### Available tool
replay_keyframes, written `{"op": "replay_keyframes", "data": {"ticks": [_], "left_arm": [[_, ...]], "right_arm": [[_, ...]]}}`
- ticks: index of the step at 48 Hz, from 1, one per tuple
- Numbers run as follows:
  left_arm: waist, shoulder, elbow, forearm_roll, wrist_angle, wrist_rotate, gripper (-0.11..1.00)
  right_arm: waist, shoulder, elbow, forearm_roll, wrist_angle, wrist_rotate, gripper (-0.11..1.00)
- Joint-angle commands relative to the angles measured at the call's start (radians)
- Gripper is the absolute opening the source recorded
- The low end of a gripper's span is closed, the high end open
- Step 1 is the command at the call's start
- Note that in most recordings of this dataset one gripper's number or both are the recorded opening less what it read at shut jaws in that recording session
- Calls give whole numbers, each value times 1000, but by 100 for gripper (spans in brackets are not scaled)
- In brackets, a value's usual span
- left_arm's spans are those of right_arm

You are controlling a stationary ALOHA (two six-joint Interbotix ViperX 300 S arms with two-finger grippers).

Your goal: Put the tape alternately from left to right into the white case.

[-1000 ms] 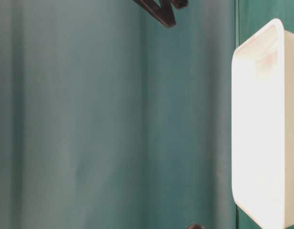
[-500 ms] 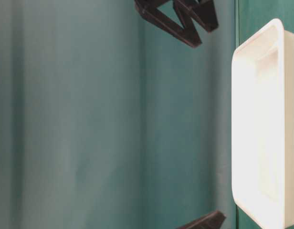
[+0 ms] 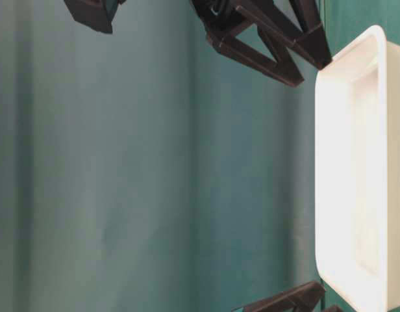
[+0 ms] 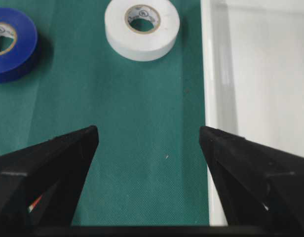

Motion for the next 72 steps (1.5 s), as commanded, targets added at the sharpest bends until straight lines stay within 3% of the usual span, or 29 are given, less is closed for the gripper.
{"op": "replay_keyframes", "data": {"ticks": [1,44,72], "left_arm": [[-3,-6,-21,-2,-5,2,80],[-3,-6,-17,-2,-5,0,80],[-3,-6,-15,-2,-5,0,80]], "right_arm": [[-2,-5,-26,0,-3,2,72],[6,-3,-20,-2,-3,3,72],[110,-3,-15,0,-11,3,72]]}}
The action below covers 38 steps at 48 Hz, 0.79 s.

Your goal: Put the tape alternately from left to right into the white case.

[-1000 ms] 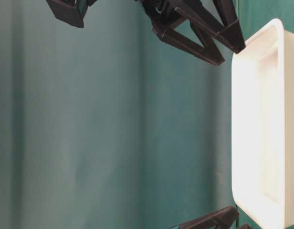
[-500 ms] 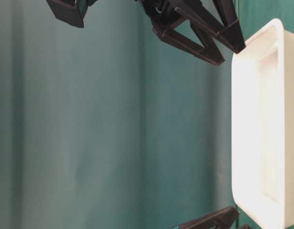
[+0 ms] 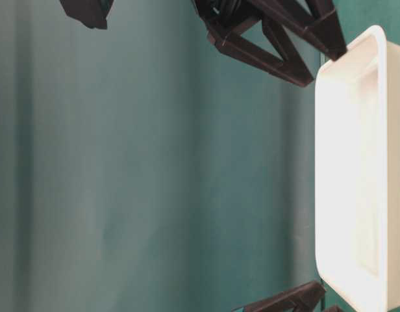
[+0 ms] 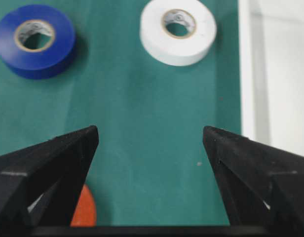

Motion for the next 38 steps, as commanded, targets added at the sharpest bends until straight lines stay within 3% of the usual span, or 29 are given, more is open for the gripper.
{"op": "replay_keyframes", "data": {"ticks": [1,25,38], "left_arm": [[-3,-8,-17,-3,-6,0,80],[-3,-8,-15,-2,-6,0,80],[-3,-8,-14,-2,-6,0,80]], "right_arm": [[31,-8,-12,-2,-11,2,73],[222,11,-15,-2,-71,2,72],[241,51,-35,-3,-64,3,72]]}}
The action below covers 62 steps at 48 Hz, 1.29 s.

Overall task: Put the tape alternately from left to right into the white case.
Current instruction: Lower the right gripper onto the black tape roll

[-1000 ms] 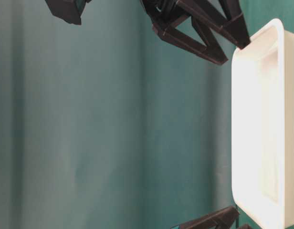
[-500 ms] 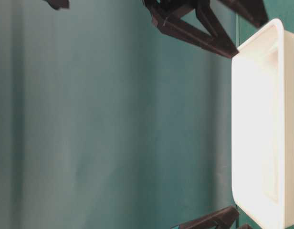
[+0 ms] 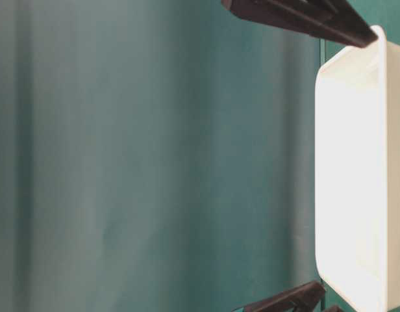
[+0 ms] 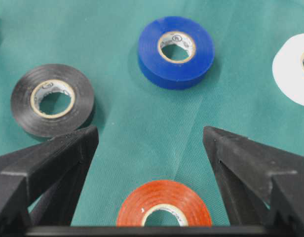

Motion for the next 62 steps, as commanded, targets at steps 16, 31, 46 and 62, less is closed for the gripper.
{"op": "replay_keyframes", "data": {"ticks": [16,31,46,62], "left_arm": [[-3,-8,-3,-2,-6,-2,80],[-3,-8,0,-3,-6,-2,80],[-3,-8,5,-3,-6,-2,80],[-3,-8,5,-3,-6,0,80]], "right_arm": [[9,117,-109,-2,64,98,72],[49,221,-215,-2,172,114,72],[78,284,-267,-2,167,118,72],[86,345,-318,-2,173,160,72]]}}
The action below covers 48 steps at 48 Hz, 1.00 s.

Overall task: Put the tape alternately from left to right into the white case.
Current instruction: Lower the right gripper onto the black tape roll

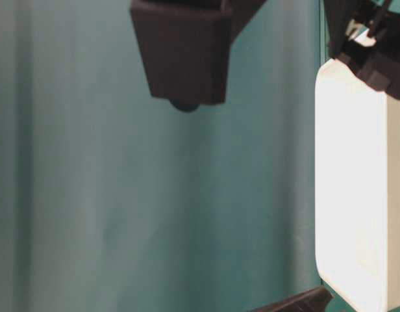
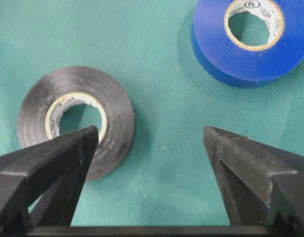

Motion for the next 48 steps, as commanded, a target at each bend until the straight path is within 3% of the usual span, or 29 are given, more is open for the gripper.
{"op": "replay_keyframes", "data": {"ticks": [1,41,48], "left_arm": [[-3,-8,-9,-2,-5,2,80],[-3,-6,-3,-3,-6,-8,80],[-3,-6,2,-2,-6,-8,80]], "right_arm": [[12,-6,-28,-2,-3,6,72],[28,101,-107,-2,67,37,72],[29,114,-117,-2,67,37,64]]}}
